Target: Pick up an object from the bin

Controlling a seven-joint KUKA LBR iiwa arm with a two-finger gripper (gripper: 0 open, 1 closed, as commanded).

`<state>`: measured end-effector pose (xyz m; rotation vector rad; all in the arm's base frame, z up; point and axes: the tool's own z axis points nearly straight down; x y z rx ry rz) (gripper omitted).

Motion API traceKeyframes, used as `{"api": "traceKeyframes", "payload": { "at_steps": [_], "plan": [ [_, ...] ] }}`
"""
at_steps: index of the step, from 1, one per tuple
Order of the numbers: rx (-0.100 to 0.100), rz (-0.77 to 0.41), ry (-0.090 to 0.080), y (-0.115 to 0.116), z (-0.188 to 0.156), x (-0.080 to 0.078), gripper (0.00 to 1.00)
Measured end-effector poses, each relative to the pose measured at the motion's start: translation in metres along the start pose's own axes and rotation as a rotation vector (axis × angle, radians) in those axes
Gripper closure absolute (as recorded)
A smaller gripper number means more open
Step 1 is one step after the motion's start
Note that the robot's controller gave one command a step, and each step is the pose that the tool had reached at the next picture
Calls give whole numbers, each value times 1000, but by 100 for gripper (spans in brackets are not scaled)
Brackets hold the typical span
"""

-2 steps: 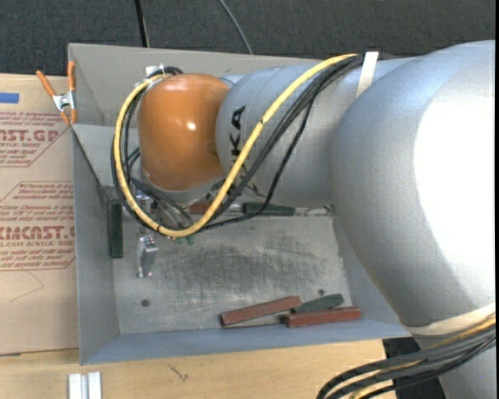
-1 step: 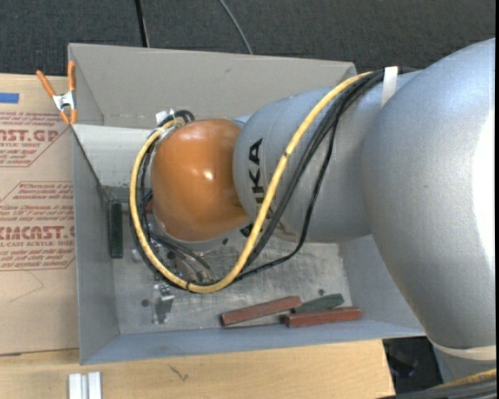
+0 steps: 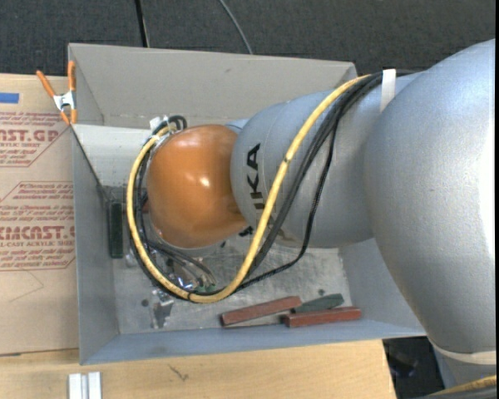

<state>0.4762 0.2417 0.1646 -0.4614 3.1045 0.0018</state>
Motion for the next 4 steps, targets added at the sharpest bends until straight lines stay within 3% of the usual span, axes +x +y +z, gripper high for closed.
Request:
{"api": "traceKeyframes", "payload": {
  "at_steps": [1, 2, 3, 4],
  "plan": [
    [-3, -116, -14, -59, 88, -23, 100],
    [-3, -115, -14, -59, 88, -23, 100],
    [-1, -77, 2, -61, 48, -15, 0],
    [-1, -77, 2, -61, 48, -15, 0]
  ]
}}
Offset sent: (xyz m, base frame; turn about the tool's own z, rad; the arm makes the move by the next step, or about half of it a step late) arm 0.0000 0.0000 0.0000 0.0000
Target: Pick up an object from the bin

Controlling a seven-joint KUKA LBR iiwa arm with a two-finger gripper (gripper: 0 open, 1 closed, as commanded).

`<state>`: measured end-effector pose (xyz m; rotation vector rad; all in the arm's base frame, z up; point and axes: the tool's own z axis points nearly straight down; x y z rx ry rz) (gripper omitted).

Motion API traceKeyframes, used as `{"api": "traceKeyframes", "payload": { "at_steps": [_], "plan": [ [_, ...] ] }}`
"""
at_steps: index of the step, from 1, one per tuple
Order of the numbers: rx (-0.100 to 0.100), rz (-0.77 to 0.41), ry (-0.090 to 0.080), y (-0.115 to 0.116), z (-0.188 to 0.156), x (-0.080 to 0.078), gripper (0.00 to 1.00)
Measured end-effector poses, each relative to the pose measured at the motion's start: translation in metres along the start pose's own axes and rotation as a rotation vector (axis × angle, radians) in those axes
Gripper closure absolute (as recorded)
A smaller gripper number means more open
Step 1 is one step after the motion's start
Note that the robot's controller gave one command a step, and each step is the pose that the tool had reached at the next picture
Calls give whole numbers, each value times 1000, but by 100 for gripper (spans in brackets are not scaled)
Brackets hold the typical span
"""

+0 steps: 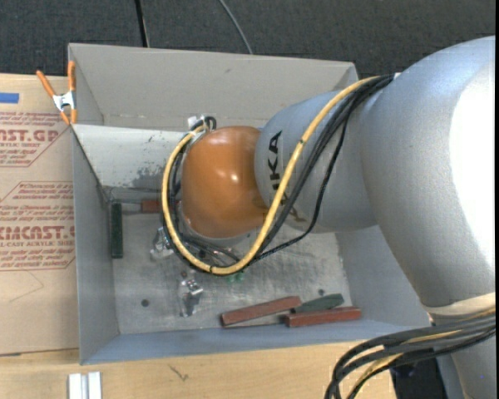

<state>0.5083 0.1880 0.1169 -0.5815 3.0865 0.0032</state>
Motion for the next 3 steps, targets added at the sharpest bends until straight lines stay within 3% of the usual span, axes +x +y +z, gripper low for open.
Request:
{"api": "traceKeyframes", "payload": {
  "at_steps": [1, 2, 3],
  "plan": [
    [-1, -16, 8, -29, -36, 20, 0],
    [5, -6, 1, -52, -76, 15, 0],
    [1, -36, -11, -83, -40, 27, 0]
  ]
}}
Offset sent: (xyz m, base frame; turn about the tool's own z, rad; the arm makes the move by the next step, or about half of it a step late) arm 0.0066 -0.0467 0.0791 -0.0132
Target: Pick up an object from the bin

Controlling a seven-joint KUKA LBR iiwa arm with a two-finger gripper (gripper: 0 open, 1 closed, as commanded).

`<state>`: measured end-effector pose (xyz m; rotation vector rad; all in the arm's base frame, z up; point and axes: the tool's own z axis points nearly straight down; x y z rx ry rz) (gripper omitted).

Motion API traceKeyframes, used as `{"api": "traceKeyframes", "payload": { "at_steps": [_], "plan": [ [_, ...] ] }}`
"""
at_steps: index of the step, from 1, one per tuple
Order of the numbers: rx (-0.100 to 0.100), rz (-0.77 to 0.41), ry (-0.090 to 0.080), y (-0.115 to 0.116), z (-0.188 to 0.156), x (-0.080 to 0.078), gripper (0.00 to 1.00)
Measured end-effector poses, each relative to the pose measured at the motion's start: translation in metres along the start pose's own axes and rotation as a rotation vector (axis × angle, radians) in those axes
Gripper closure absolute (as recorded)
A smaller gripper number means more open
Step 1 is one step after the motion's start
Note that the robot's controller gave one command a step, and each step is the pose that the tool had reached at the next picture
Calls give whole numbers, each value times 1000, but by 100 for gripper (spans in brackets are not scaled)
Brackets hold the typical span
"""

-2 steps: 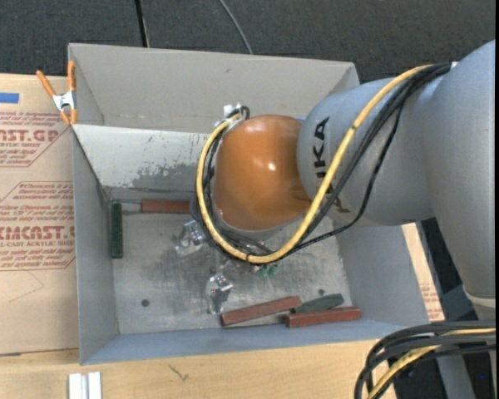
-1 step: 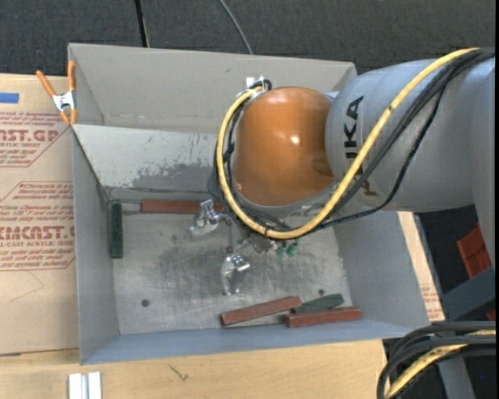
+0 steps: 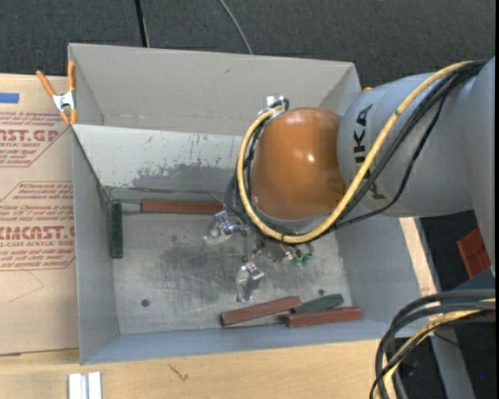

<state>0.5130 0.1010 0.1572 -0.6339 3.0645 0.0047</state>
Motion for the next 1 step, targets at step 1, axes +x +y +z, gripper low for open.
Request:
{"api": "traceKeyframes", "payload": {
  "at_steps": [1],
  "plan": [
    [2, -24, 9, -19, 62, 21, 0]
  ]
}}
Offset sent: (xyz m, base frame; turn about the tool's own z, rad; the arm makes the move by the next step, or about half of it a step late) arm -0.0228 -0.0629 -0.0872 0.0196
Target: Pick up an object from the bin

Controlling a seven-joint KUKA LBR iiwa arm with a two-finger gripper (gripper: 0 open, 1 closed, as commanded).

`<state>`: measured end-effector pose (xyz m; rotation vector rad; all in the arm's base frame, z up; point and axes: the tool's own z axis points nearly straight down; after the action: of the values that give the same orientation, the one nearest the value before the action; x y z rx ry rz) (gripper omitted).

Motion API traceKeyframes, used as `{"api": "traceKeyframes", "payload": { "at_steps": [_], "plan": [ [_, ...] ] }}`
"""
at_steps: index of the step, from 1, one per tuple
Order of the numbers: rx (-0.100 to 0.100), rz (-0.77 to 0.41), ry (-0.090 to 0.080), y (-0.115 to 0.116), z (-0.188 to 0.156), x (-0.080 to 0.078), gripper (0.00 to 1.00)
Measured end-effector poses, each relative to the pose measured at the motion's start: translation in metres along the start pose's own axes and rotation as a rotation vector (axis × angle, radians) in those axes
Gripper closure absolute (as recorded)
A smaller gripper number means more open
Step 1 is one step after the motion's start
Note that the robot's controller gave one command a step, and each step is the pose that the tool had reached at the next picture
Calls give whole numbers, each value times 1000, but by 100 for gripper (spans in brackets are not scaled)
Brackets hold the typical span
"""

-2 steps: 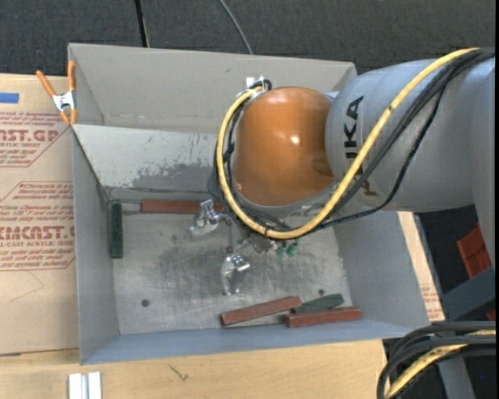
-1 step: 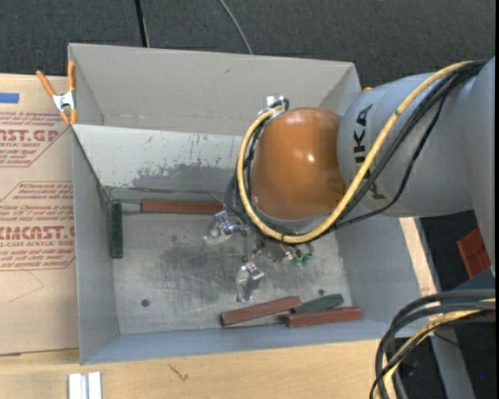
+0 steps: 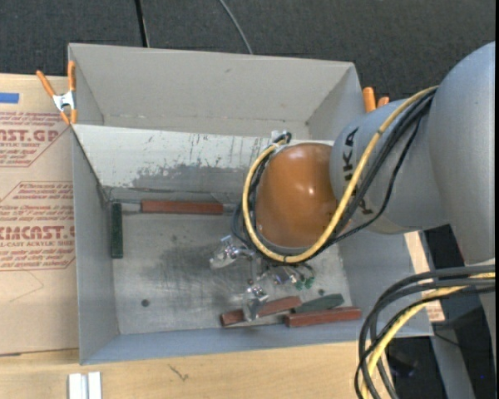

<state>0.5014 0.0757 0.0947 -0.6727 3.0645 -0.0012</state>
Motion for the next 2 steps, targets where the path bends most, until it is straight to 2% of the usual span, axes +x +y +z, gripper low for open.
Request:
{"api": "traceKeyframes", "payload": {
  "at_steps": [1, 2],
  "plan": [
    [0, 43, -17, -29, 18, 19, 100],
    [0, 43, -17, -29, 18, 19, 100]
  ]
}}
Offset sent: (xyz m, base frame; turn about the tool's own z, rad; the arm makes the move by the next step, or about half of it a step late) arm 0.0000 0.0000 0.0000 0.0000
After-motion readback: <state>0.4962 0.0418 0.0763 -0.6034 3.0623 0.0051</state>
